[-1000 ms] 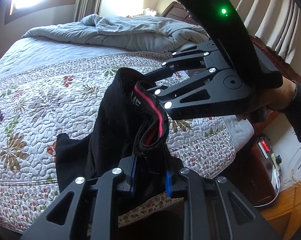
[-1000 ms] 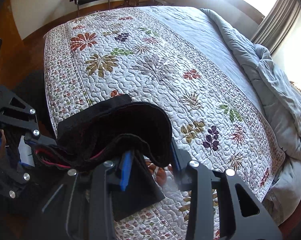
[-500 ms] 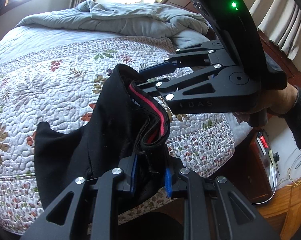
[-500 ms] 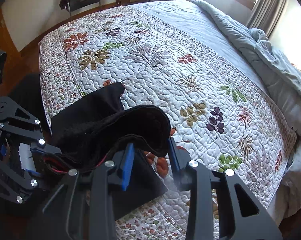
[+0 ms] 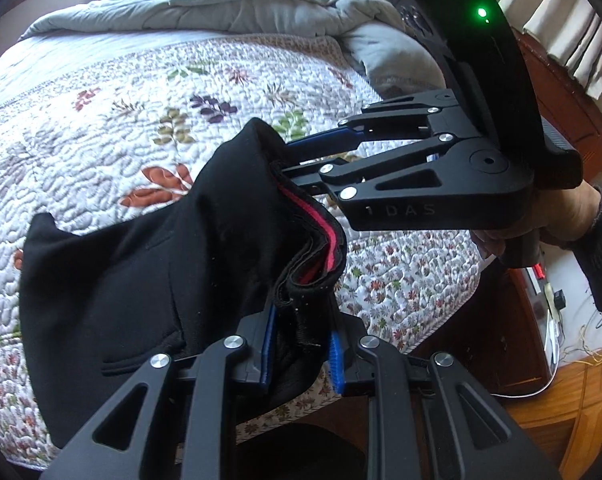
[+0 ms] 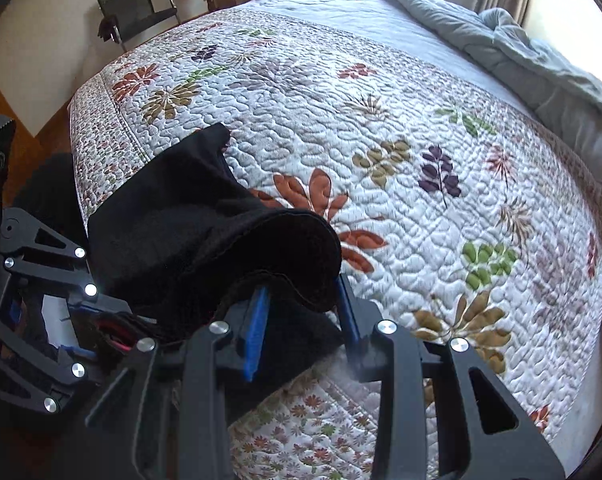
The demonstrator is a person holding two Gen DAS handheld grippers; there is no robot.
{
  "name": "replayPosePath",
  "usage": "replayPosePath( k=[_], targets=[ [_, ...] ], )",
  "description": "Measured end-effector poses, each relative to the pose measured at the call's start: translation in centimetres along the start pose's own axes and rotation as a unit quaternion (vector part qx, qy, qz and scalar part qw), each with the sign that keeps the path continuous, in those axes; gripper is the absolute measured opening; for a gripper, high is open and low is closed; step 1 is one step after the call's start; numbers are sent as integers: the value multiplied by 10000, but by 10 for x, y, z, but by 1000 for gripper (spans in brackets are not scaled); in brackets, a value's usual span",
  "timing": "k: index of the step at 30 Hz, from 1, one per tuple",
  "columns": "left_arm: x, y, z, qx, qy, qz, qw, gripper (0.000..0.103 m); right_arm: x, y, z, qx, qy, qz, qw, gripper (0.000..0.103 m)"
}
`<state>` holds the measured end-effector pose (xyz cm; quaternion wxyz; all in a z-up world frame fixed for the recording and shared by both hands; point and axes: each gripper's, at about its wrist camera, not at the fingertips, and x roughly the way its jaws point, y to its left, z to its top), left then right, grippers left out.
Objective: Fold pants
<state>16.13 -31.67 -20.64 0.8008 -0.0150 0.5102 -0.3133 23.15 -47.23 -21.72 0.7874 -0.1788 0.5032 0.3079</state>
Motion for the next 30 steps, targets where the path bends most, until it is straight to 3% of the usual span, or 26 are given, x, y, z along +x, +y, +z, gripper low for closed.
replayPosePath(
  k=[14,24,30],
  targets=[
    [25,-2,-14,46,212,60,9997,23,12,-5,-25,403,41,82,9991,35],
    [27,-4,-22,145,245,145,9995,29,13,1,-31,694,251,-147,9972,35],
    [15,-2,-26,7,141,-12,9999,58,15,-1,-42,1134,411,-247,9924,39]
  ],
)
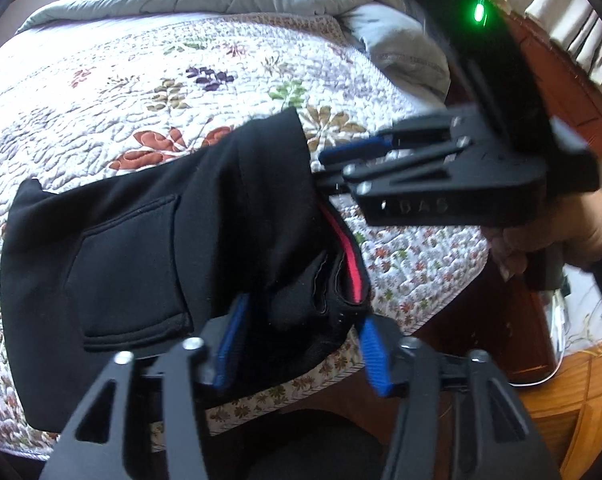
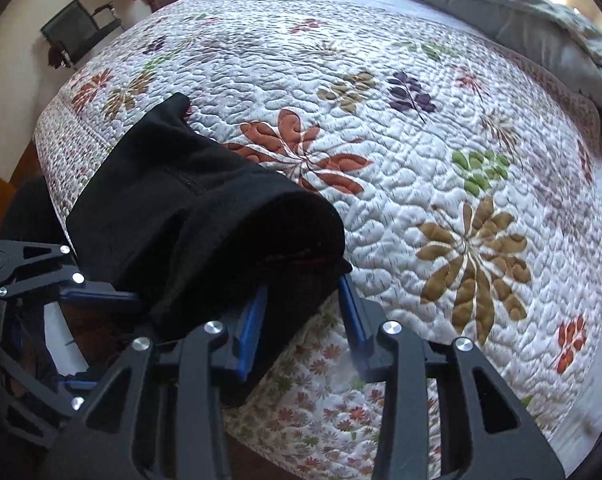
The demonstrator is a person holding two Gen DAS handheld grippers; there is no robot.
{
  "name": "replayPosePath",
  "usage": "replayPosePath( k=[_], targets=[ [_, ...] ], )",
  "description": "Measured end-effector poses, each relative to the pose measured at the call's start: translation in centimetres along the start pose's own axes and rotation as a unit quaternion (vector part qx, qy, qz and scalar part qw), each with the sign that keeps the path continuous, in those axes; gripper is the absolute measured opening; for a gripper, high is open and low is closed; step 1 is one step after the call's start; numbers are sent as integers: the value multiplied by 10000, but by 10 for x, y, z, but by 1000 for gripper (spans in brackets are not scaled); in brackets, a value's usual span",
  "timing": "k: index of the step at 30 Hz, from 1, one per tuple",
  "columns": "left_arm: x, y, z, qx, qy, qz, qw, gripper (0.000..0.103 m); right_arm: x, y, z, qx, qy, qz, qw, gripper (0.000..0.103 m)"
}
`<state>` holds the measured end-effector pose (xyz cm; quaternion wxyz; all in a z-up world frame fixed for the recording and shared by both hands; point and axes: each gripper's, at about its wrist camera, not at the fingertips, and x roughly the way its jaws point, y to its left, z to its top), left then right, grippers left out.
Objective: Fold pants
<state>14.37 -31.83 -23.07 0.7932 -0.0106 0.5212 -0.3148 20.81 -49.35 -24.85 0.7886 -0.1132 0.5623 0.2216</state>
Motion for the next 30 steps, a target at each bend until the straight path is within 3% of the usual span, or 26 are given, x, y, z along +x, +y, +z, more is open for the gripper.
replayPosePath(
  k=[2,5,8,11,12,14,15,19,23,25,27,28,29,30],
  targets=[
    [-8,2,-1,2,-62,-35,10000,64,-1,-4,-6,259,7,42,9997,41],
    [-25,14,-2,-87,-107,-226,9996,68,-3,-16,-18,826,39,32,9966,54],
    [-55,41,-4,-318,-275,-469,9980,78,-11,-41,-41,1841,-85,152,9828,65],
    [-85,83,-5,-600,-508,-789,9938,83,-22,-69,-77,3183,-543,950,9417,75],
    [-96,103,-5,-721,-656,-866,9915,84,-24,-75,-92,3618,-828,1486,9166,78],
    [-106,133,-1,-902,-838,-939,9879,88,-20,-72,-108,3925,-1068,2141,8881,83],
    [-107,147,1,-1003,-875,-955,9865,88,-14,-65,-113,3969,-1083,2325,8813,84],
    [-96,207,14,-1665,-814,-1350,9733,88,16,-43,-116,4008,-831,2558,8758,87],
    [-70,234,24,-2037,-705,-1982,9562,88,33,-30,-104,3970,-828,2795,8703,88],
    [-56,245,29,-2231,-688,-2214,9468,88,33,-27,-94,3910,-844,2663,8770,79],
    [-46,251,32,-2390,-709,-2319,9402,87,29,-23,-85,3730,-820,2614,8864,50],
    [-41,257,33,-2535,-752,-2386,9344,87,29,-22,-81,3689,-780,2665,8870,29],
    [-38,261,34,-2636,-779,-2471,9292,87,27,-21,-75,3623,-780,2696,8888,18],
    [-34,264,36,-2730,-813,-2522,9248,87,24,-19,-70,3544,-783,2641,8936,16]
  ],
)
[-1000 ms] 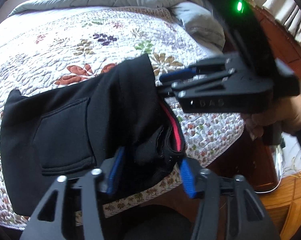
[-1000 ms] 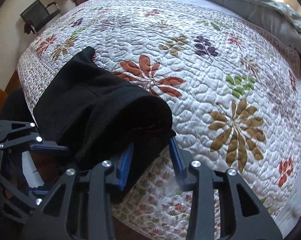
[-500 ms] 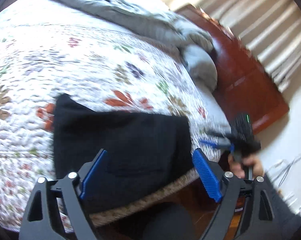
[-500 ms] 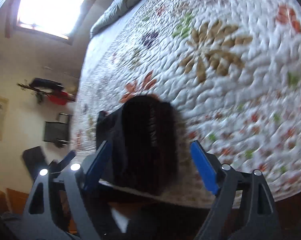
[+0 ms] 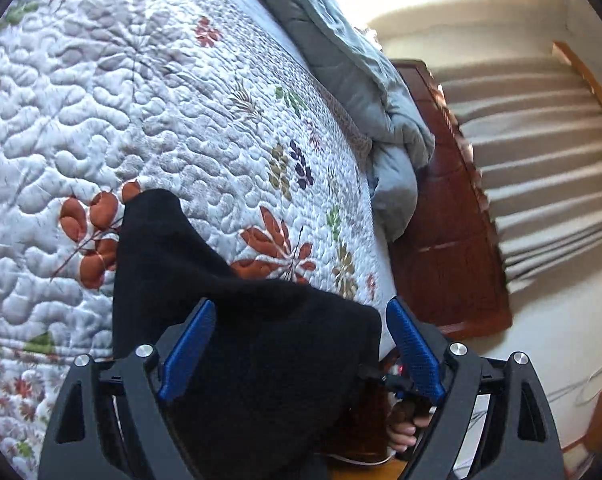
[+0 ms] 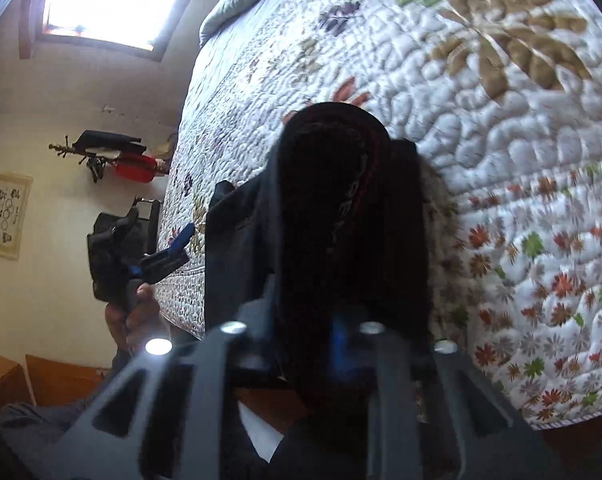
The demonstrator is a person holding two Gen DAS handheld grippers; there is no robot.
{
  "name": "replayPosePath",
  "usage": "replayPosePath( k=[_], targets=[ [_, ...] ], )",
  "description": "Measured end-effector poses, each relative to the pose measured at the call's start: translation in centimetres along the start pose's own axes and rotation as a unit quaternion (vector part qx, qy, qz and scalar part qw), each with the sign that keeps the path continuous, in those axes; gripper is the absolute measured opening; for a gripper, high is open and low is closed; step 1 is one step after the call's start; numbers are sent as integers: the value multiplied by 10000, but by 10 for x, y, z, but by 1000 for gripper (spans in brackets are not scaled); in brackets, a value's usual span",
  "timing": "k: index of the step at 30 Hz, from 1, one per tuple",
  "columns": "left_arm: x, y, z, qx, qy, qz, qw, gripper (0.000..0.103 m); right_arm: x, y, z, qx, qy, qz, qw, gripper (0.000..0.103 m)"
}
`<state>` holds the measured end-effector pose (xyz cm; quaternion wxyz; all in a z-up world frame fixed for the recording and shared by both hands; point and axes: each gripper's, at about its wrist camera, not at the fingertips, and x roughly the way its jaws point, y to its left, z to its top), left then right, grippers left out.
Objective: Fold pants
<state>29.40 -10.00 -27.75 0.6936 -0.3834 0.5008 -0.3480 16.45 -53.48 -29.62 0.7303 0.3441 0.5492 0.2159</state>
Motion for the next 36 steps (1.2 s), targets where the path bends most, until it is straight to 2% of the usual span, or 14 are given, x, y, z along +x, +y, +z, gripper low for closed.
replayPosePath(
  k=[5,8,10,15,17,19,22,24,25,27,29,30,33,36],
  targets=[
    [2,19,11,-276,-277,10,9992,87,-18,34,-3,-810,-364,-289,9956,13],
    [3,35,13,-544,-388,-8,9978,87,-4,-18,-16,-142,-207,-703,9972,15],
    [3,39,14,-598,-400,-11,9974,87,2,-32,-23,3,-231,-545,9982,16],
    [-17,20,16,-356,-574,-341,9971,87,-26,0,-14,-239,-512,-529,9970,43],
    [-20,10,17,-239,-566,-566,9965,88,-45,14,-7,-320,-882,-749,9928,43],
    [-14,5,20,-173,-387,-765,9962,88,-52,37,7,-540,-1085,-438,9917,42],
    [10,7,23,-178,-23,-859,9961,87,-23,53,32,-595,-754,131,9953,41],
    [26,15,22,-211,231,-784,9964,87,7,48,44,-501,-447,1,9977,34],
    [30,18,21,-193,260,-672,9972,87,17,39,46,-397,-342,-36,9986,27],
    [39,32,23,-148,213,-212,9994,79,29,15,48,-142,-226,-129,9996,0],
    [46,50,27,-317,207,-46,9993,57,33,-9,43,89,-216,-9,9997,0],
    [46,57,29,-459,192,-86,9987,55,33,-17,40,181,-239,89,9995,0],
    [41,59,28,-601,134,-206,9979,56,24,-11,36,147,-315,241,9991,0],
    [17,49,20,-606,-137,-234,9978,75,-10,-5,22,150,-610,365,9974,21]
  ],
)
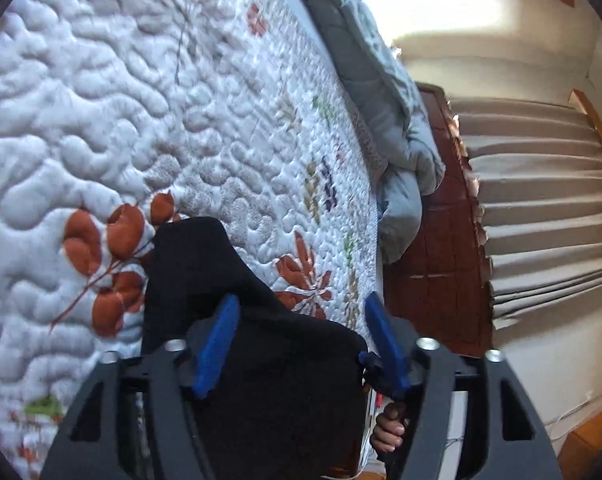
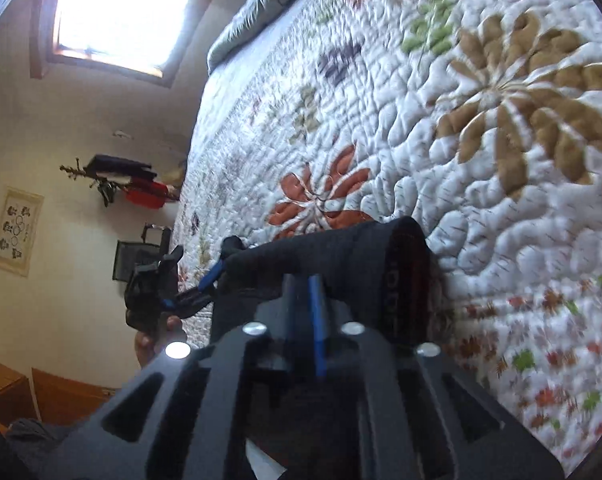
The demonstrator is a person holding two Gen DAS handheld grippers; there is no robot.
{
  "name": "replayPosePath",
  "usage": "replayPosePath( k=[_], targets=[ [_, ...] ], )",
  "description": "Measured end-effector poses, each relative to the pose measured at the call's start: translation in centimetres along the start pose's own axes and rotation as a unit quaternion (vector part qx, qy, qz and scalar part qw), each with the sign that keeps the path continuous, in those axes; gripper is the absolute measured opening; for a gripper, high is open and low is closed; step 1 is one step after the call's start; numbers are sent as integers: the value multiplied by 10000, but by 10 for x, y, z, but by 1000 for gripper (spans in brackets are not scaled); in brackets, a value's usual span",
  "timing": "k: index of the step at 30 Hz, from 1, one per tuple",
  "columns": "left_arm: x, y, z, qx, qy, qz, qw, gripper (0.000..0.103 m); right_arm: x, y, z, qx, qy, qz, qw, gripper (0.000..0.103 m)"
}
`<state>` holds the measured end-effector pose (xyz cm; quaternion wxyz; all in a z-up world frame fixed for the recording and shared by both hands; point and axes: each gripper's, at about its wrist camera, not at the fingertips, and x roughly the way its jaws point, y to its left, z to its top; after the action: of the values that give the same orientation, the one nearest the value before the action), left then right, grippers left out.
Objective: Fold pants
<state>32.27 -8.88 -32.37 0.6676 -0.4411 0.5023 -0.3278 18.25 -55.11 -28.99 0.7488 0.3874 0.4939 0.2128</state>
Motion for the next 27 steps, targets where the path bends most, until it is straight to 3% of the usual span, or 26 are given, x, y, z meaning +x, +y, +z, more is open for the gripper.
replayPosePath(
  k=[4,8,10,11,13,16,17,19,20,21,27],
  targets=[
    [-39,-29,-33,449,-66,-89,9989,82,-26,31,-35,-387,-22,152,9991,22],
    [-39,-41,-77,854,363,-92,9956,82,-15,28,-74,-475,413,26,9980,24],
    [-24,-27,-91,772,625,95,9950,81,-5,8,-86,-388,580,-446,9966,3],
    [-17,-19,-94,726,690,213,9947,79,-5,-2,-87,-345,566,-595,9960,0],
    [-12,-8,-95,667,732,308,9946,74,-16,-19,-86,-18,351,-438,9984,0],
    [-21,-11,-90,589,699,234,9955,75,-36,-14,-82,-35,83,-690,9976,1],
    [-28,-15,-89,638,640,264,9956,78,-39,-12,-78,-2,6,-671,9977,9],
    [-45,-22,-87,745,515,245,9956,87,-57,-9,-72,70,-166,-652,9977,51],
    [-51,-23,-88,775,464,255,9956,93,-63,-7,-68,73,-224,-660,9975,84],
    [-60,-24,-84,786,374,277,9958,95,-67,-5,-63,75,-263,-686,9973,94],
    [-71,3,-53,88,602,153,9980,97,-41,-29,-37,404,280,-545,9973,94]
  ],
)
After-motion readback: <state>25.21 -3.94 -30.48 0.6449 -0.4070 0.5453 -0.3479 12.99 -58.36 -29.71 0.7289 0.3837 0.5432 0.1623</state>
